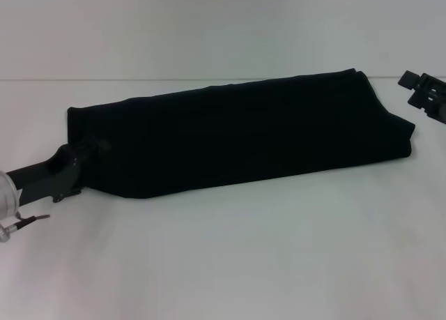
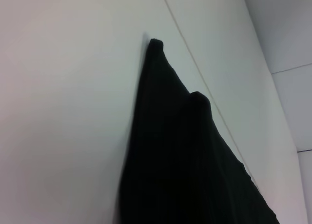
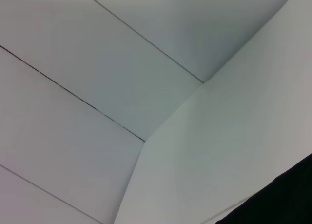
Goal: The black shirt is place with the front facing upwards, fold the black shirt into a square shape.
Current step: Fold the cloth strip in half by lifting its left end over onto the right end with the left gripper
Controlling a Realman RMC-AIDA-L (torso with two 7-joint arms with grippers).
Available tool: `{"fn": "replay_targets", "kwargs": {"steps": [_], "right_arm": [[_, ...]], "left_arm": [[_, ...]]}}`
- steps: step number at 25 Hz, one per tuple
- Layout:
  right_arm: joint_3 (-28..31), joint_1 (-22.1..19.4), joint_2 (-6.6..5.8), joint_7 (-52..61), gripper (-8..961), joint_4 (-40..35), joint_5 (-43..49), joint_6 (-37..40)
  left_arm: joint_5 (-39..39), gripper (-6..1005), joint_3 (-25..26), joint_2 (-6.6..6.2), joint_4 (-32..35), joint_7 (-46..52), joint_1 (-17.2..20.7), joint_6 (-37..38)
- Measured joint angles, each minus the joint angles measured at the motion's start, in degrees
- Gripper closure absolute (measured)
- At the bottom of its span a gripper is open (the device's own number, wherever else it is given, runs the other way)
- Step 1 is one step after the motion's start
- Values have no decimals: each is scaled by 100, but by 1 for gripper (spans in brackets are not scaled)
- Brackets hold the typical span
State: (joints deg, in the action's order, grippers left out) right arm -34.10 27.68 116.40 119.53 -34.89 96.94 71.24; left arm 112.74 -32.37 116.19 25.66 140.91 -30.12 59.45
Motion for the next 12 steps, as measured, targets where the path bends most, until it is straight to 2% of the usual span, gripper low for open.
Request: {"fn": "replay_targets", "kwargs": {"steps": [4,10,12], "right_arm": [[0,-1,4,0,208,11,0,1],[14,-17,-2,0,208,22,0,2],[15,-18,-3,0,208,26,0,3]], "left_arm": [[2,145,-30,17,12,140,-40,-90],[3,213,-67,20,35,187,-8,-39],[3,297,-67,22,37,191,-4,-40]]}}
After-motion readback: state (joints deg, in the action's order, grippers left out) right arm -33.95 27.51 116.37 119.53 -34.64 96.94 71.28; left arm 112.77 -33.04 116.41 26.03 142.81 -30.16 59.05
